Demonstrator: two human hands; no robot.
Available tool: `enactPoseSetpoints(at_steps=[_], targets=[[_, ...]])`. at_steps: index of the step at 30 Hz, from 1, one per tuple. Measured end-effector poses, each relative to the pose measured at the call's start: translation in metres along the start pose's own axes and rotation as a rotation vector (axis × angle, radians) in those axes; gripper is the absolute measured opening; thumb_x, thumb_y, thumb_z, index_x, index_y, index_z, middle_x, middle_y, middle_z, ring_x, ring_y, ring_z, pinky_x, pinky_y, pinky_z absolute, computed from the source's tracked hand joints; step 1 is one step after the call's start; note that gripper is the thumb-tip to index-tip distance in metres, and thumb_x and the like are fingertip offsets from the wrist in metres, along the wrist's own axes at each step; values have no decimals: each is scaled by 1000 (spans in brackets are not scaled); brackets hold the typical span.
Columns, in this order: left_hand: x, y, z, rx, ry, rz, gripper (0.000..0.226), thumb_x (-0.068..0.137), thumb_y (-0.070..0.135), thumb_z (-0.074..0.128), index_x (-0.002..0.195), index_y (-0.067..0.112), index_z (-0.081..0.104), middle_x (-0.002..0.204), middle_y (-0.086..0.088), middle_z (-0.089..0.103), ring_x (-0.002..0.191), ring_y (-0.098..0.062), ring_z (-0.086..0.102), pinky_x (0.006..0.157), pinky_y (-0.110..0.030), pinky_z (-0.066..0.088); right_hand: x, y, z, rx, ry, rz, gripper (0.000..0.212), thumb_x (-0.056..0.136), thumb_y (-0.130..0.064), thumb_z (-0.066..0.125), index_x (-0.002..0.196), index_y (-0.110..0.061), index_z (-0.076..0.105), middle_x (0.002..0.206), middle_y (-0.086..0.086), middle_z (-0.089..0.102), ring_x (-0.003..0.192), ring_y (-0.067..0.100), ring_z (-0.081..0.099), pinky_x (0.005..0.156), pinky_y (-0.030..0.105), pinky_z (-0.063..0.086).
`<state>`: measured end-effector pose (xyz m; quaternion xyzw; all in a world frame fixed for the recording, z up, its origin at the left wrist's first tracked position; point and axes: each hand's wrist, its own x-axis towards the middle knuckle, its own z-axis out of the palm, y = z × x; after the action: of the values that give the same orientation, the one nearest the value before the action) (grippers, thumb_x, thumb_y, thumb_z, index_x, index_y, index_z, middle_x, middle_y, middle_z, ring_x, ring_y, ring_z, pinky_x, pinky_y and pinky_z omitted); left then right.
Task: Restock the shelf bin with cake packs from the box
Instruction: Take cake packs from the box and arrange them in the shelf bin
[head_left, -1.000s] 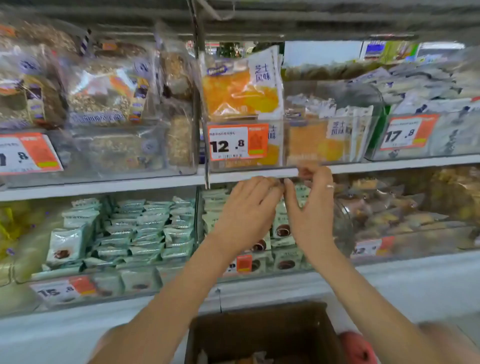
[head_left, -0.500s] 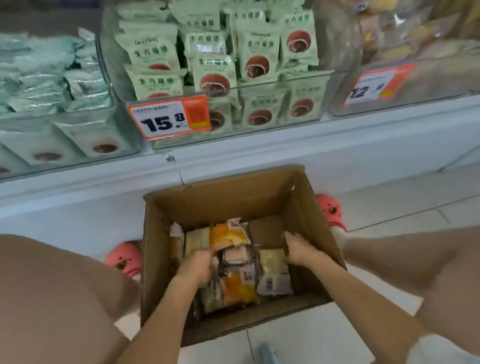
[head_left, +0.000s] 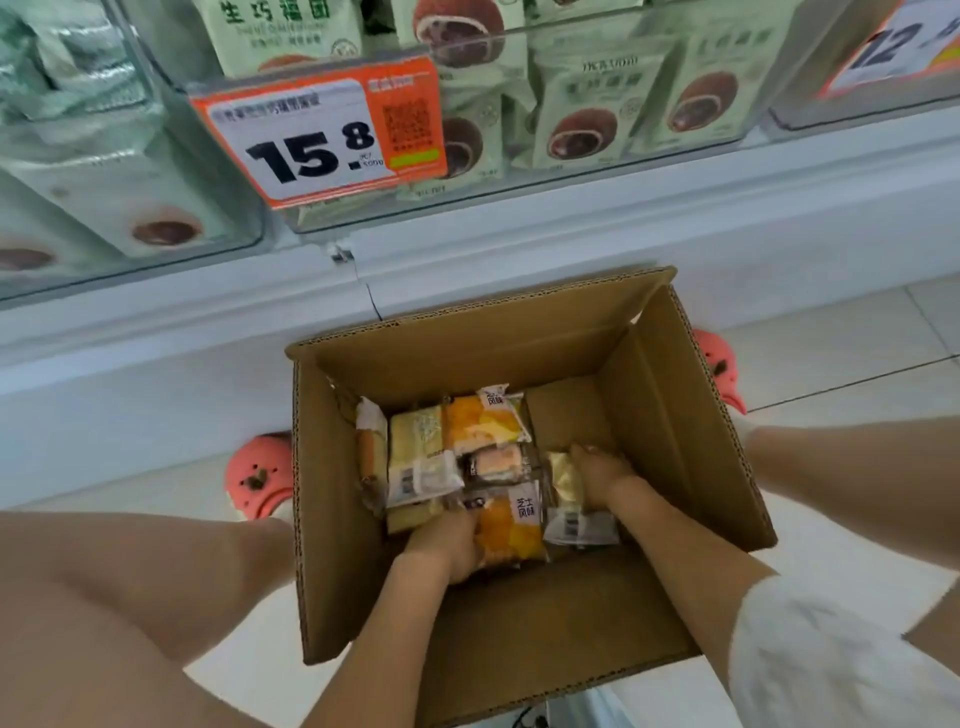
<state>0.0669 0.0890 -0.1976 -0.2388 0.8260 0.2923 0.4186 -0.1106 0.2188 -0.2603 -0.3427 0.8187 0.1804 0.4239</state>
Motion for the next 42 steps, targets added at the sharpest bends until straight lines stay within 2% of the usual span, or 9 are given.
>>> enactPoseSetpoints(at_steps=[5, 11, 15, 19, 22, 26, 29, 35, 42], targets=[[2, -2, 3, -143, 37, -37, 29, 97, 20, 45, 125, 18, 53, 121, -6, 57, 104, -21, 57, 87, -33, 50, -12, -1, -12, -157, -39, -43, 78, 78, -35, 73, 142, -15, 34, 150, 11, 28, 140, 32, 19, 111, 51, 24], [3, 9, -5, -694, 162, -95, 16, 97, 30, 48, 102, 18, 58, 109, -5, 61, 95, -19, 58, 86, -34, 50, -49, -1, -39, 111, 19, -97, 42, 78, -30, 74, 114, -19, 55, 118, 5, 60, 101, 22, 59, 82, 35, 51], [-7, 18, -24, -1372, -128, -226, 68, 85, 63, 52, 123, 7, 53, 120, -14, 58, 112, -33, 56, 99, -46, 45, -98, -15, -62, 362, 403, -94, 56, 87, -26, 64, 137, -30, 39, 117, 6, 62, 103, 27, 60, 83, 39, 53], [-23, 40, -45, -1844, -226, 111, 78, 75, 61, 60, 131, 7, 49, 131, -19, 56, 120, -37, 52, 97, -54, 43, -139, -49, -48, 295, 473, -310, 70, 95, -17, 49, 149, -40, 10, 143, 13, 43, 127, 31, 47, 100, 45, 46], [-30, 46, -42, -1777, -31, 125, 72, 74, 33, 75, 136, 12, 45, 126, -14, 59, 114, -32, 56, 87, -48, 50, -155, -53, -35, 541, 317, -462, 73, 93, -6, 48, 150, -35, 12, 159, 1, 8, 147, 23, 6, 117, 42, 24], [-36, 33, -36, -1649, 93, 132, 45, 88, 3, 59, 131, 13, 48, 117, -13, 61, 107, -30, 59, 82, -44, 52, -165, -35, -49, 983, 594, -399, 39, 91, -3, 50, 112, -32, 65, 118, -7, 63, 109, 17, 60, 91, 35, 53], [-52, 31, -45, -1559, -59, 280, 48, 82, 1, 63, 127, 15, 51, 114, -12, 64, 105, -28, 61, 86, -46, 51, -166, -20, -71, 1147, 873, -258, 36, 92, -13, 56, 125, -26, 53, 121, -15, 53, 111, 6, 51, 95, 27, 45], [-75, 29, -60, -1282, -224, 481, 55, 75, 7, 68, 127, 14, 52, 113, -10, 65, 107, -29, 61, 94, -48, 49, -176, -1, -93, 1164, 736, -283, 26, 94, -30, 54, 116, -19, 63, 103, -8, 65, 95, 8, 59, 74, 17, 43], [-103, 31, -80, -1486, 160, 543, 23, 90, 27, 60, 105, 10, 61, 91, -7, 71, 83, -19, 69, 76, -37, 54, -186, -18, -95, 1338, 986, -184, 22, 100, -26, 42, 82, -27, 55, 84, -6, 61, 82, 16, 59, 73, 31, 47]])
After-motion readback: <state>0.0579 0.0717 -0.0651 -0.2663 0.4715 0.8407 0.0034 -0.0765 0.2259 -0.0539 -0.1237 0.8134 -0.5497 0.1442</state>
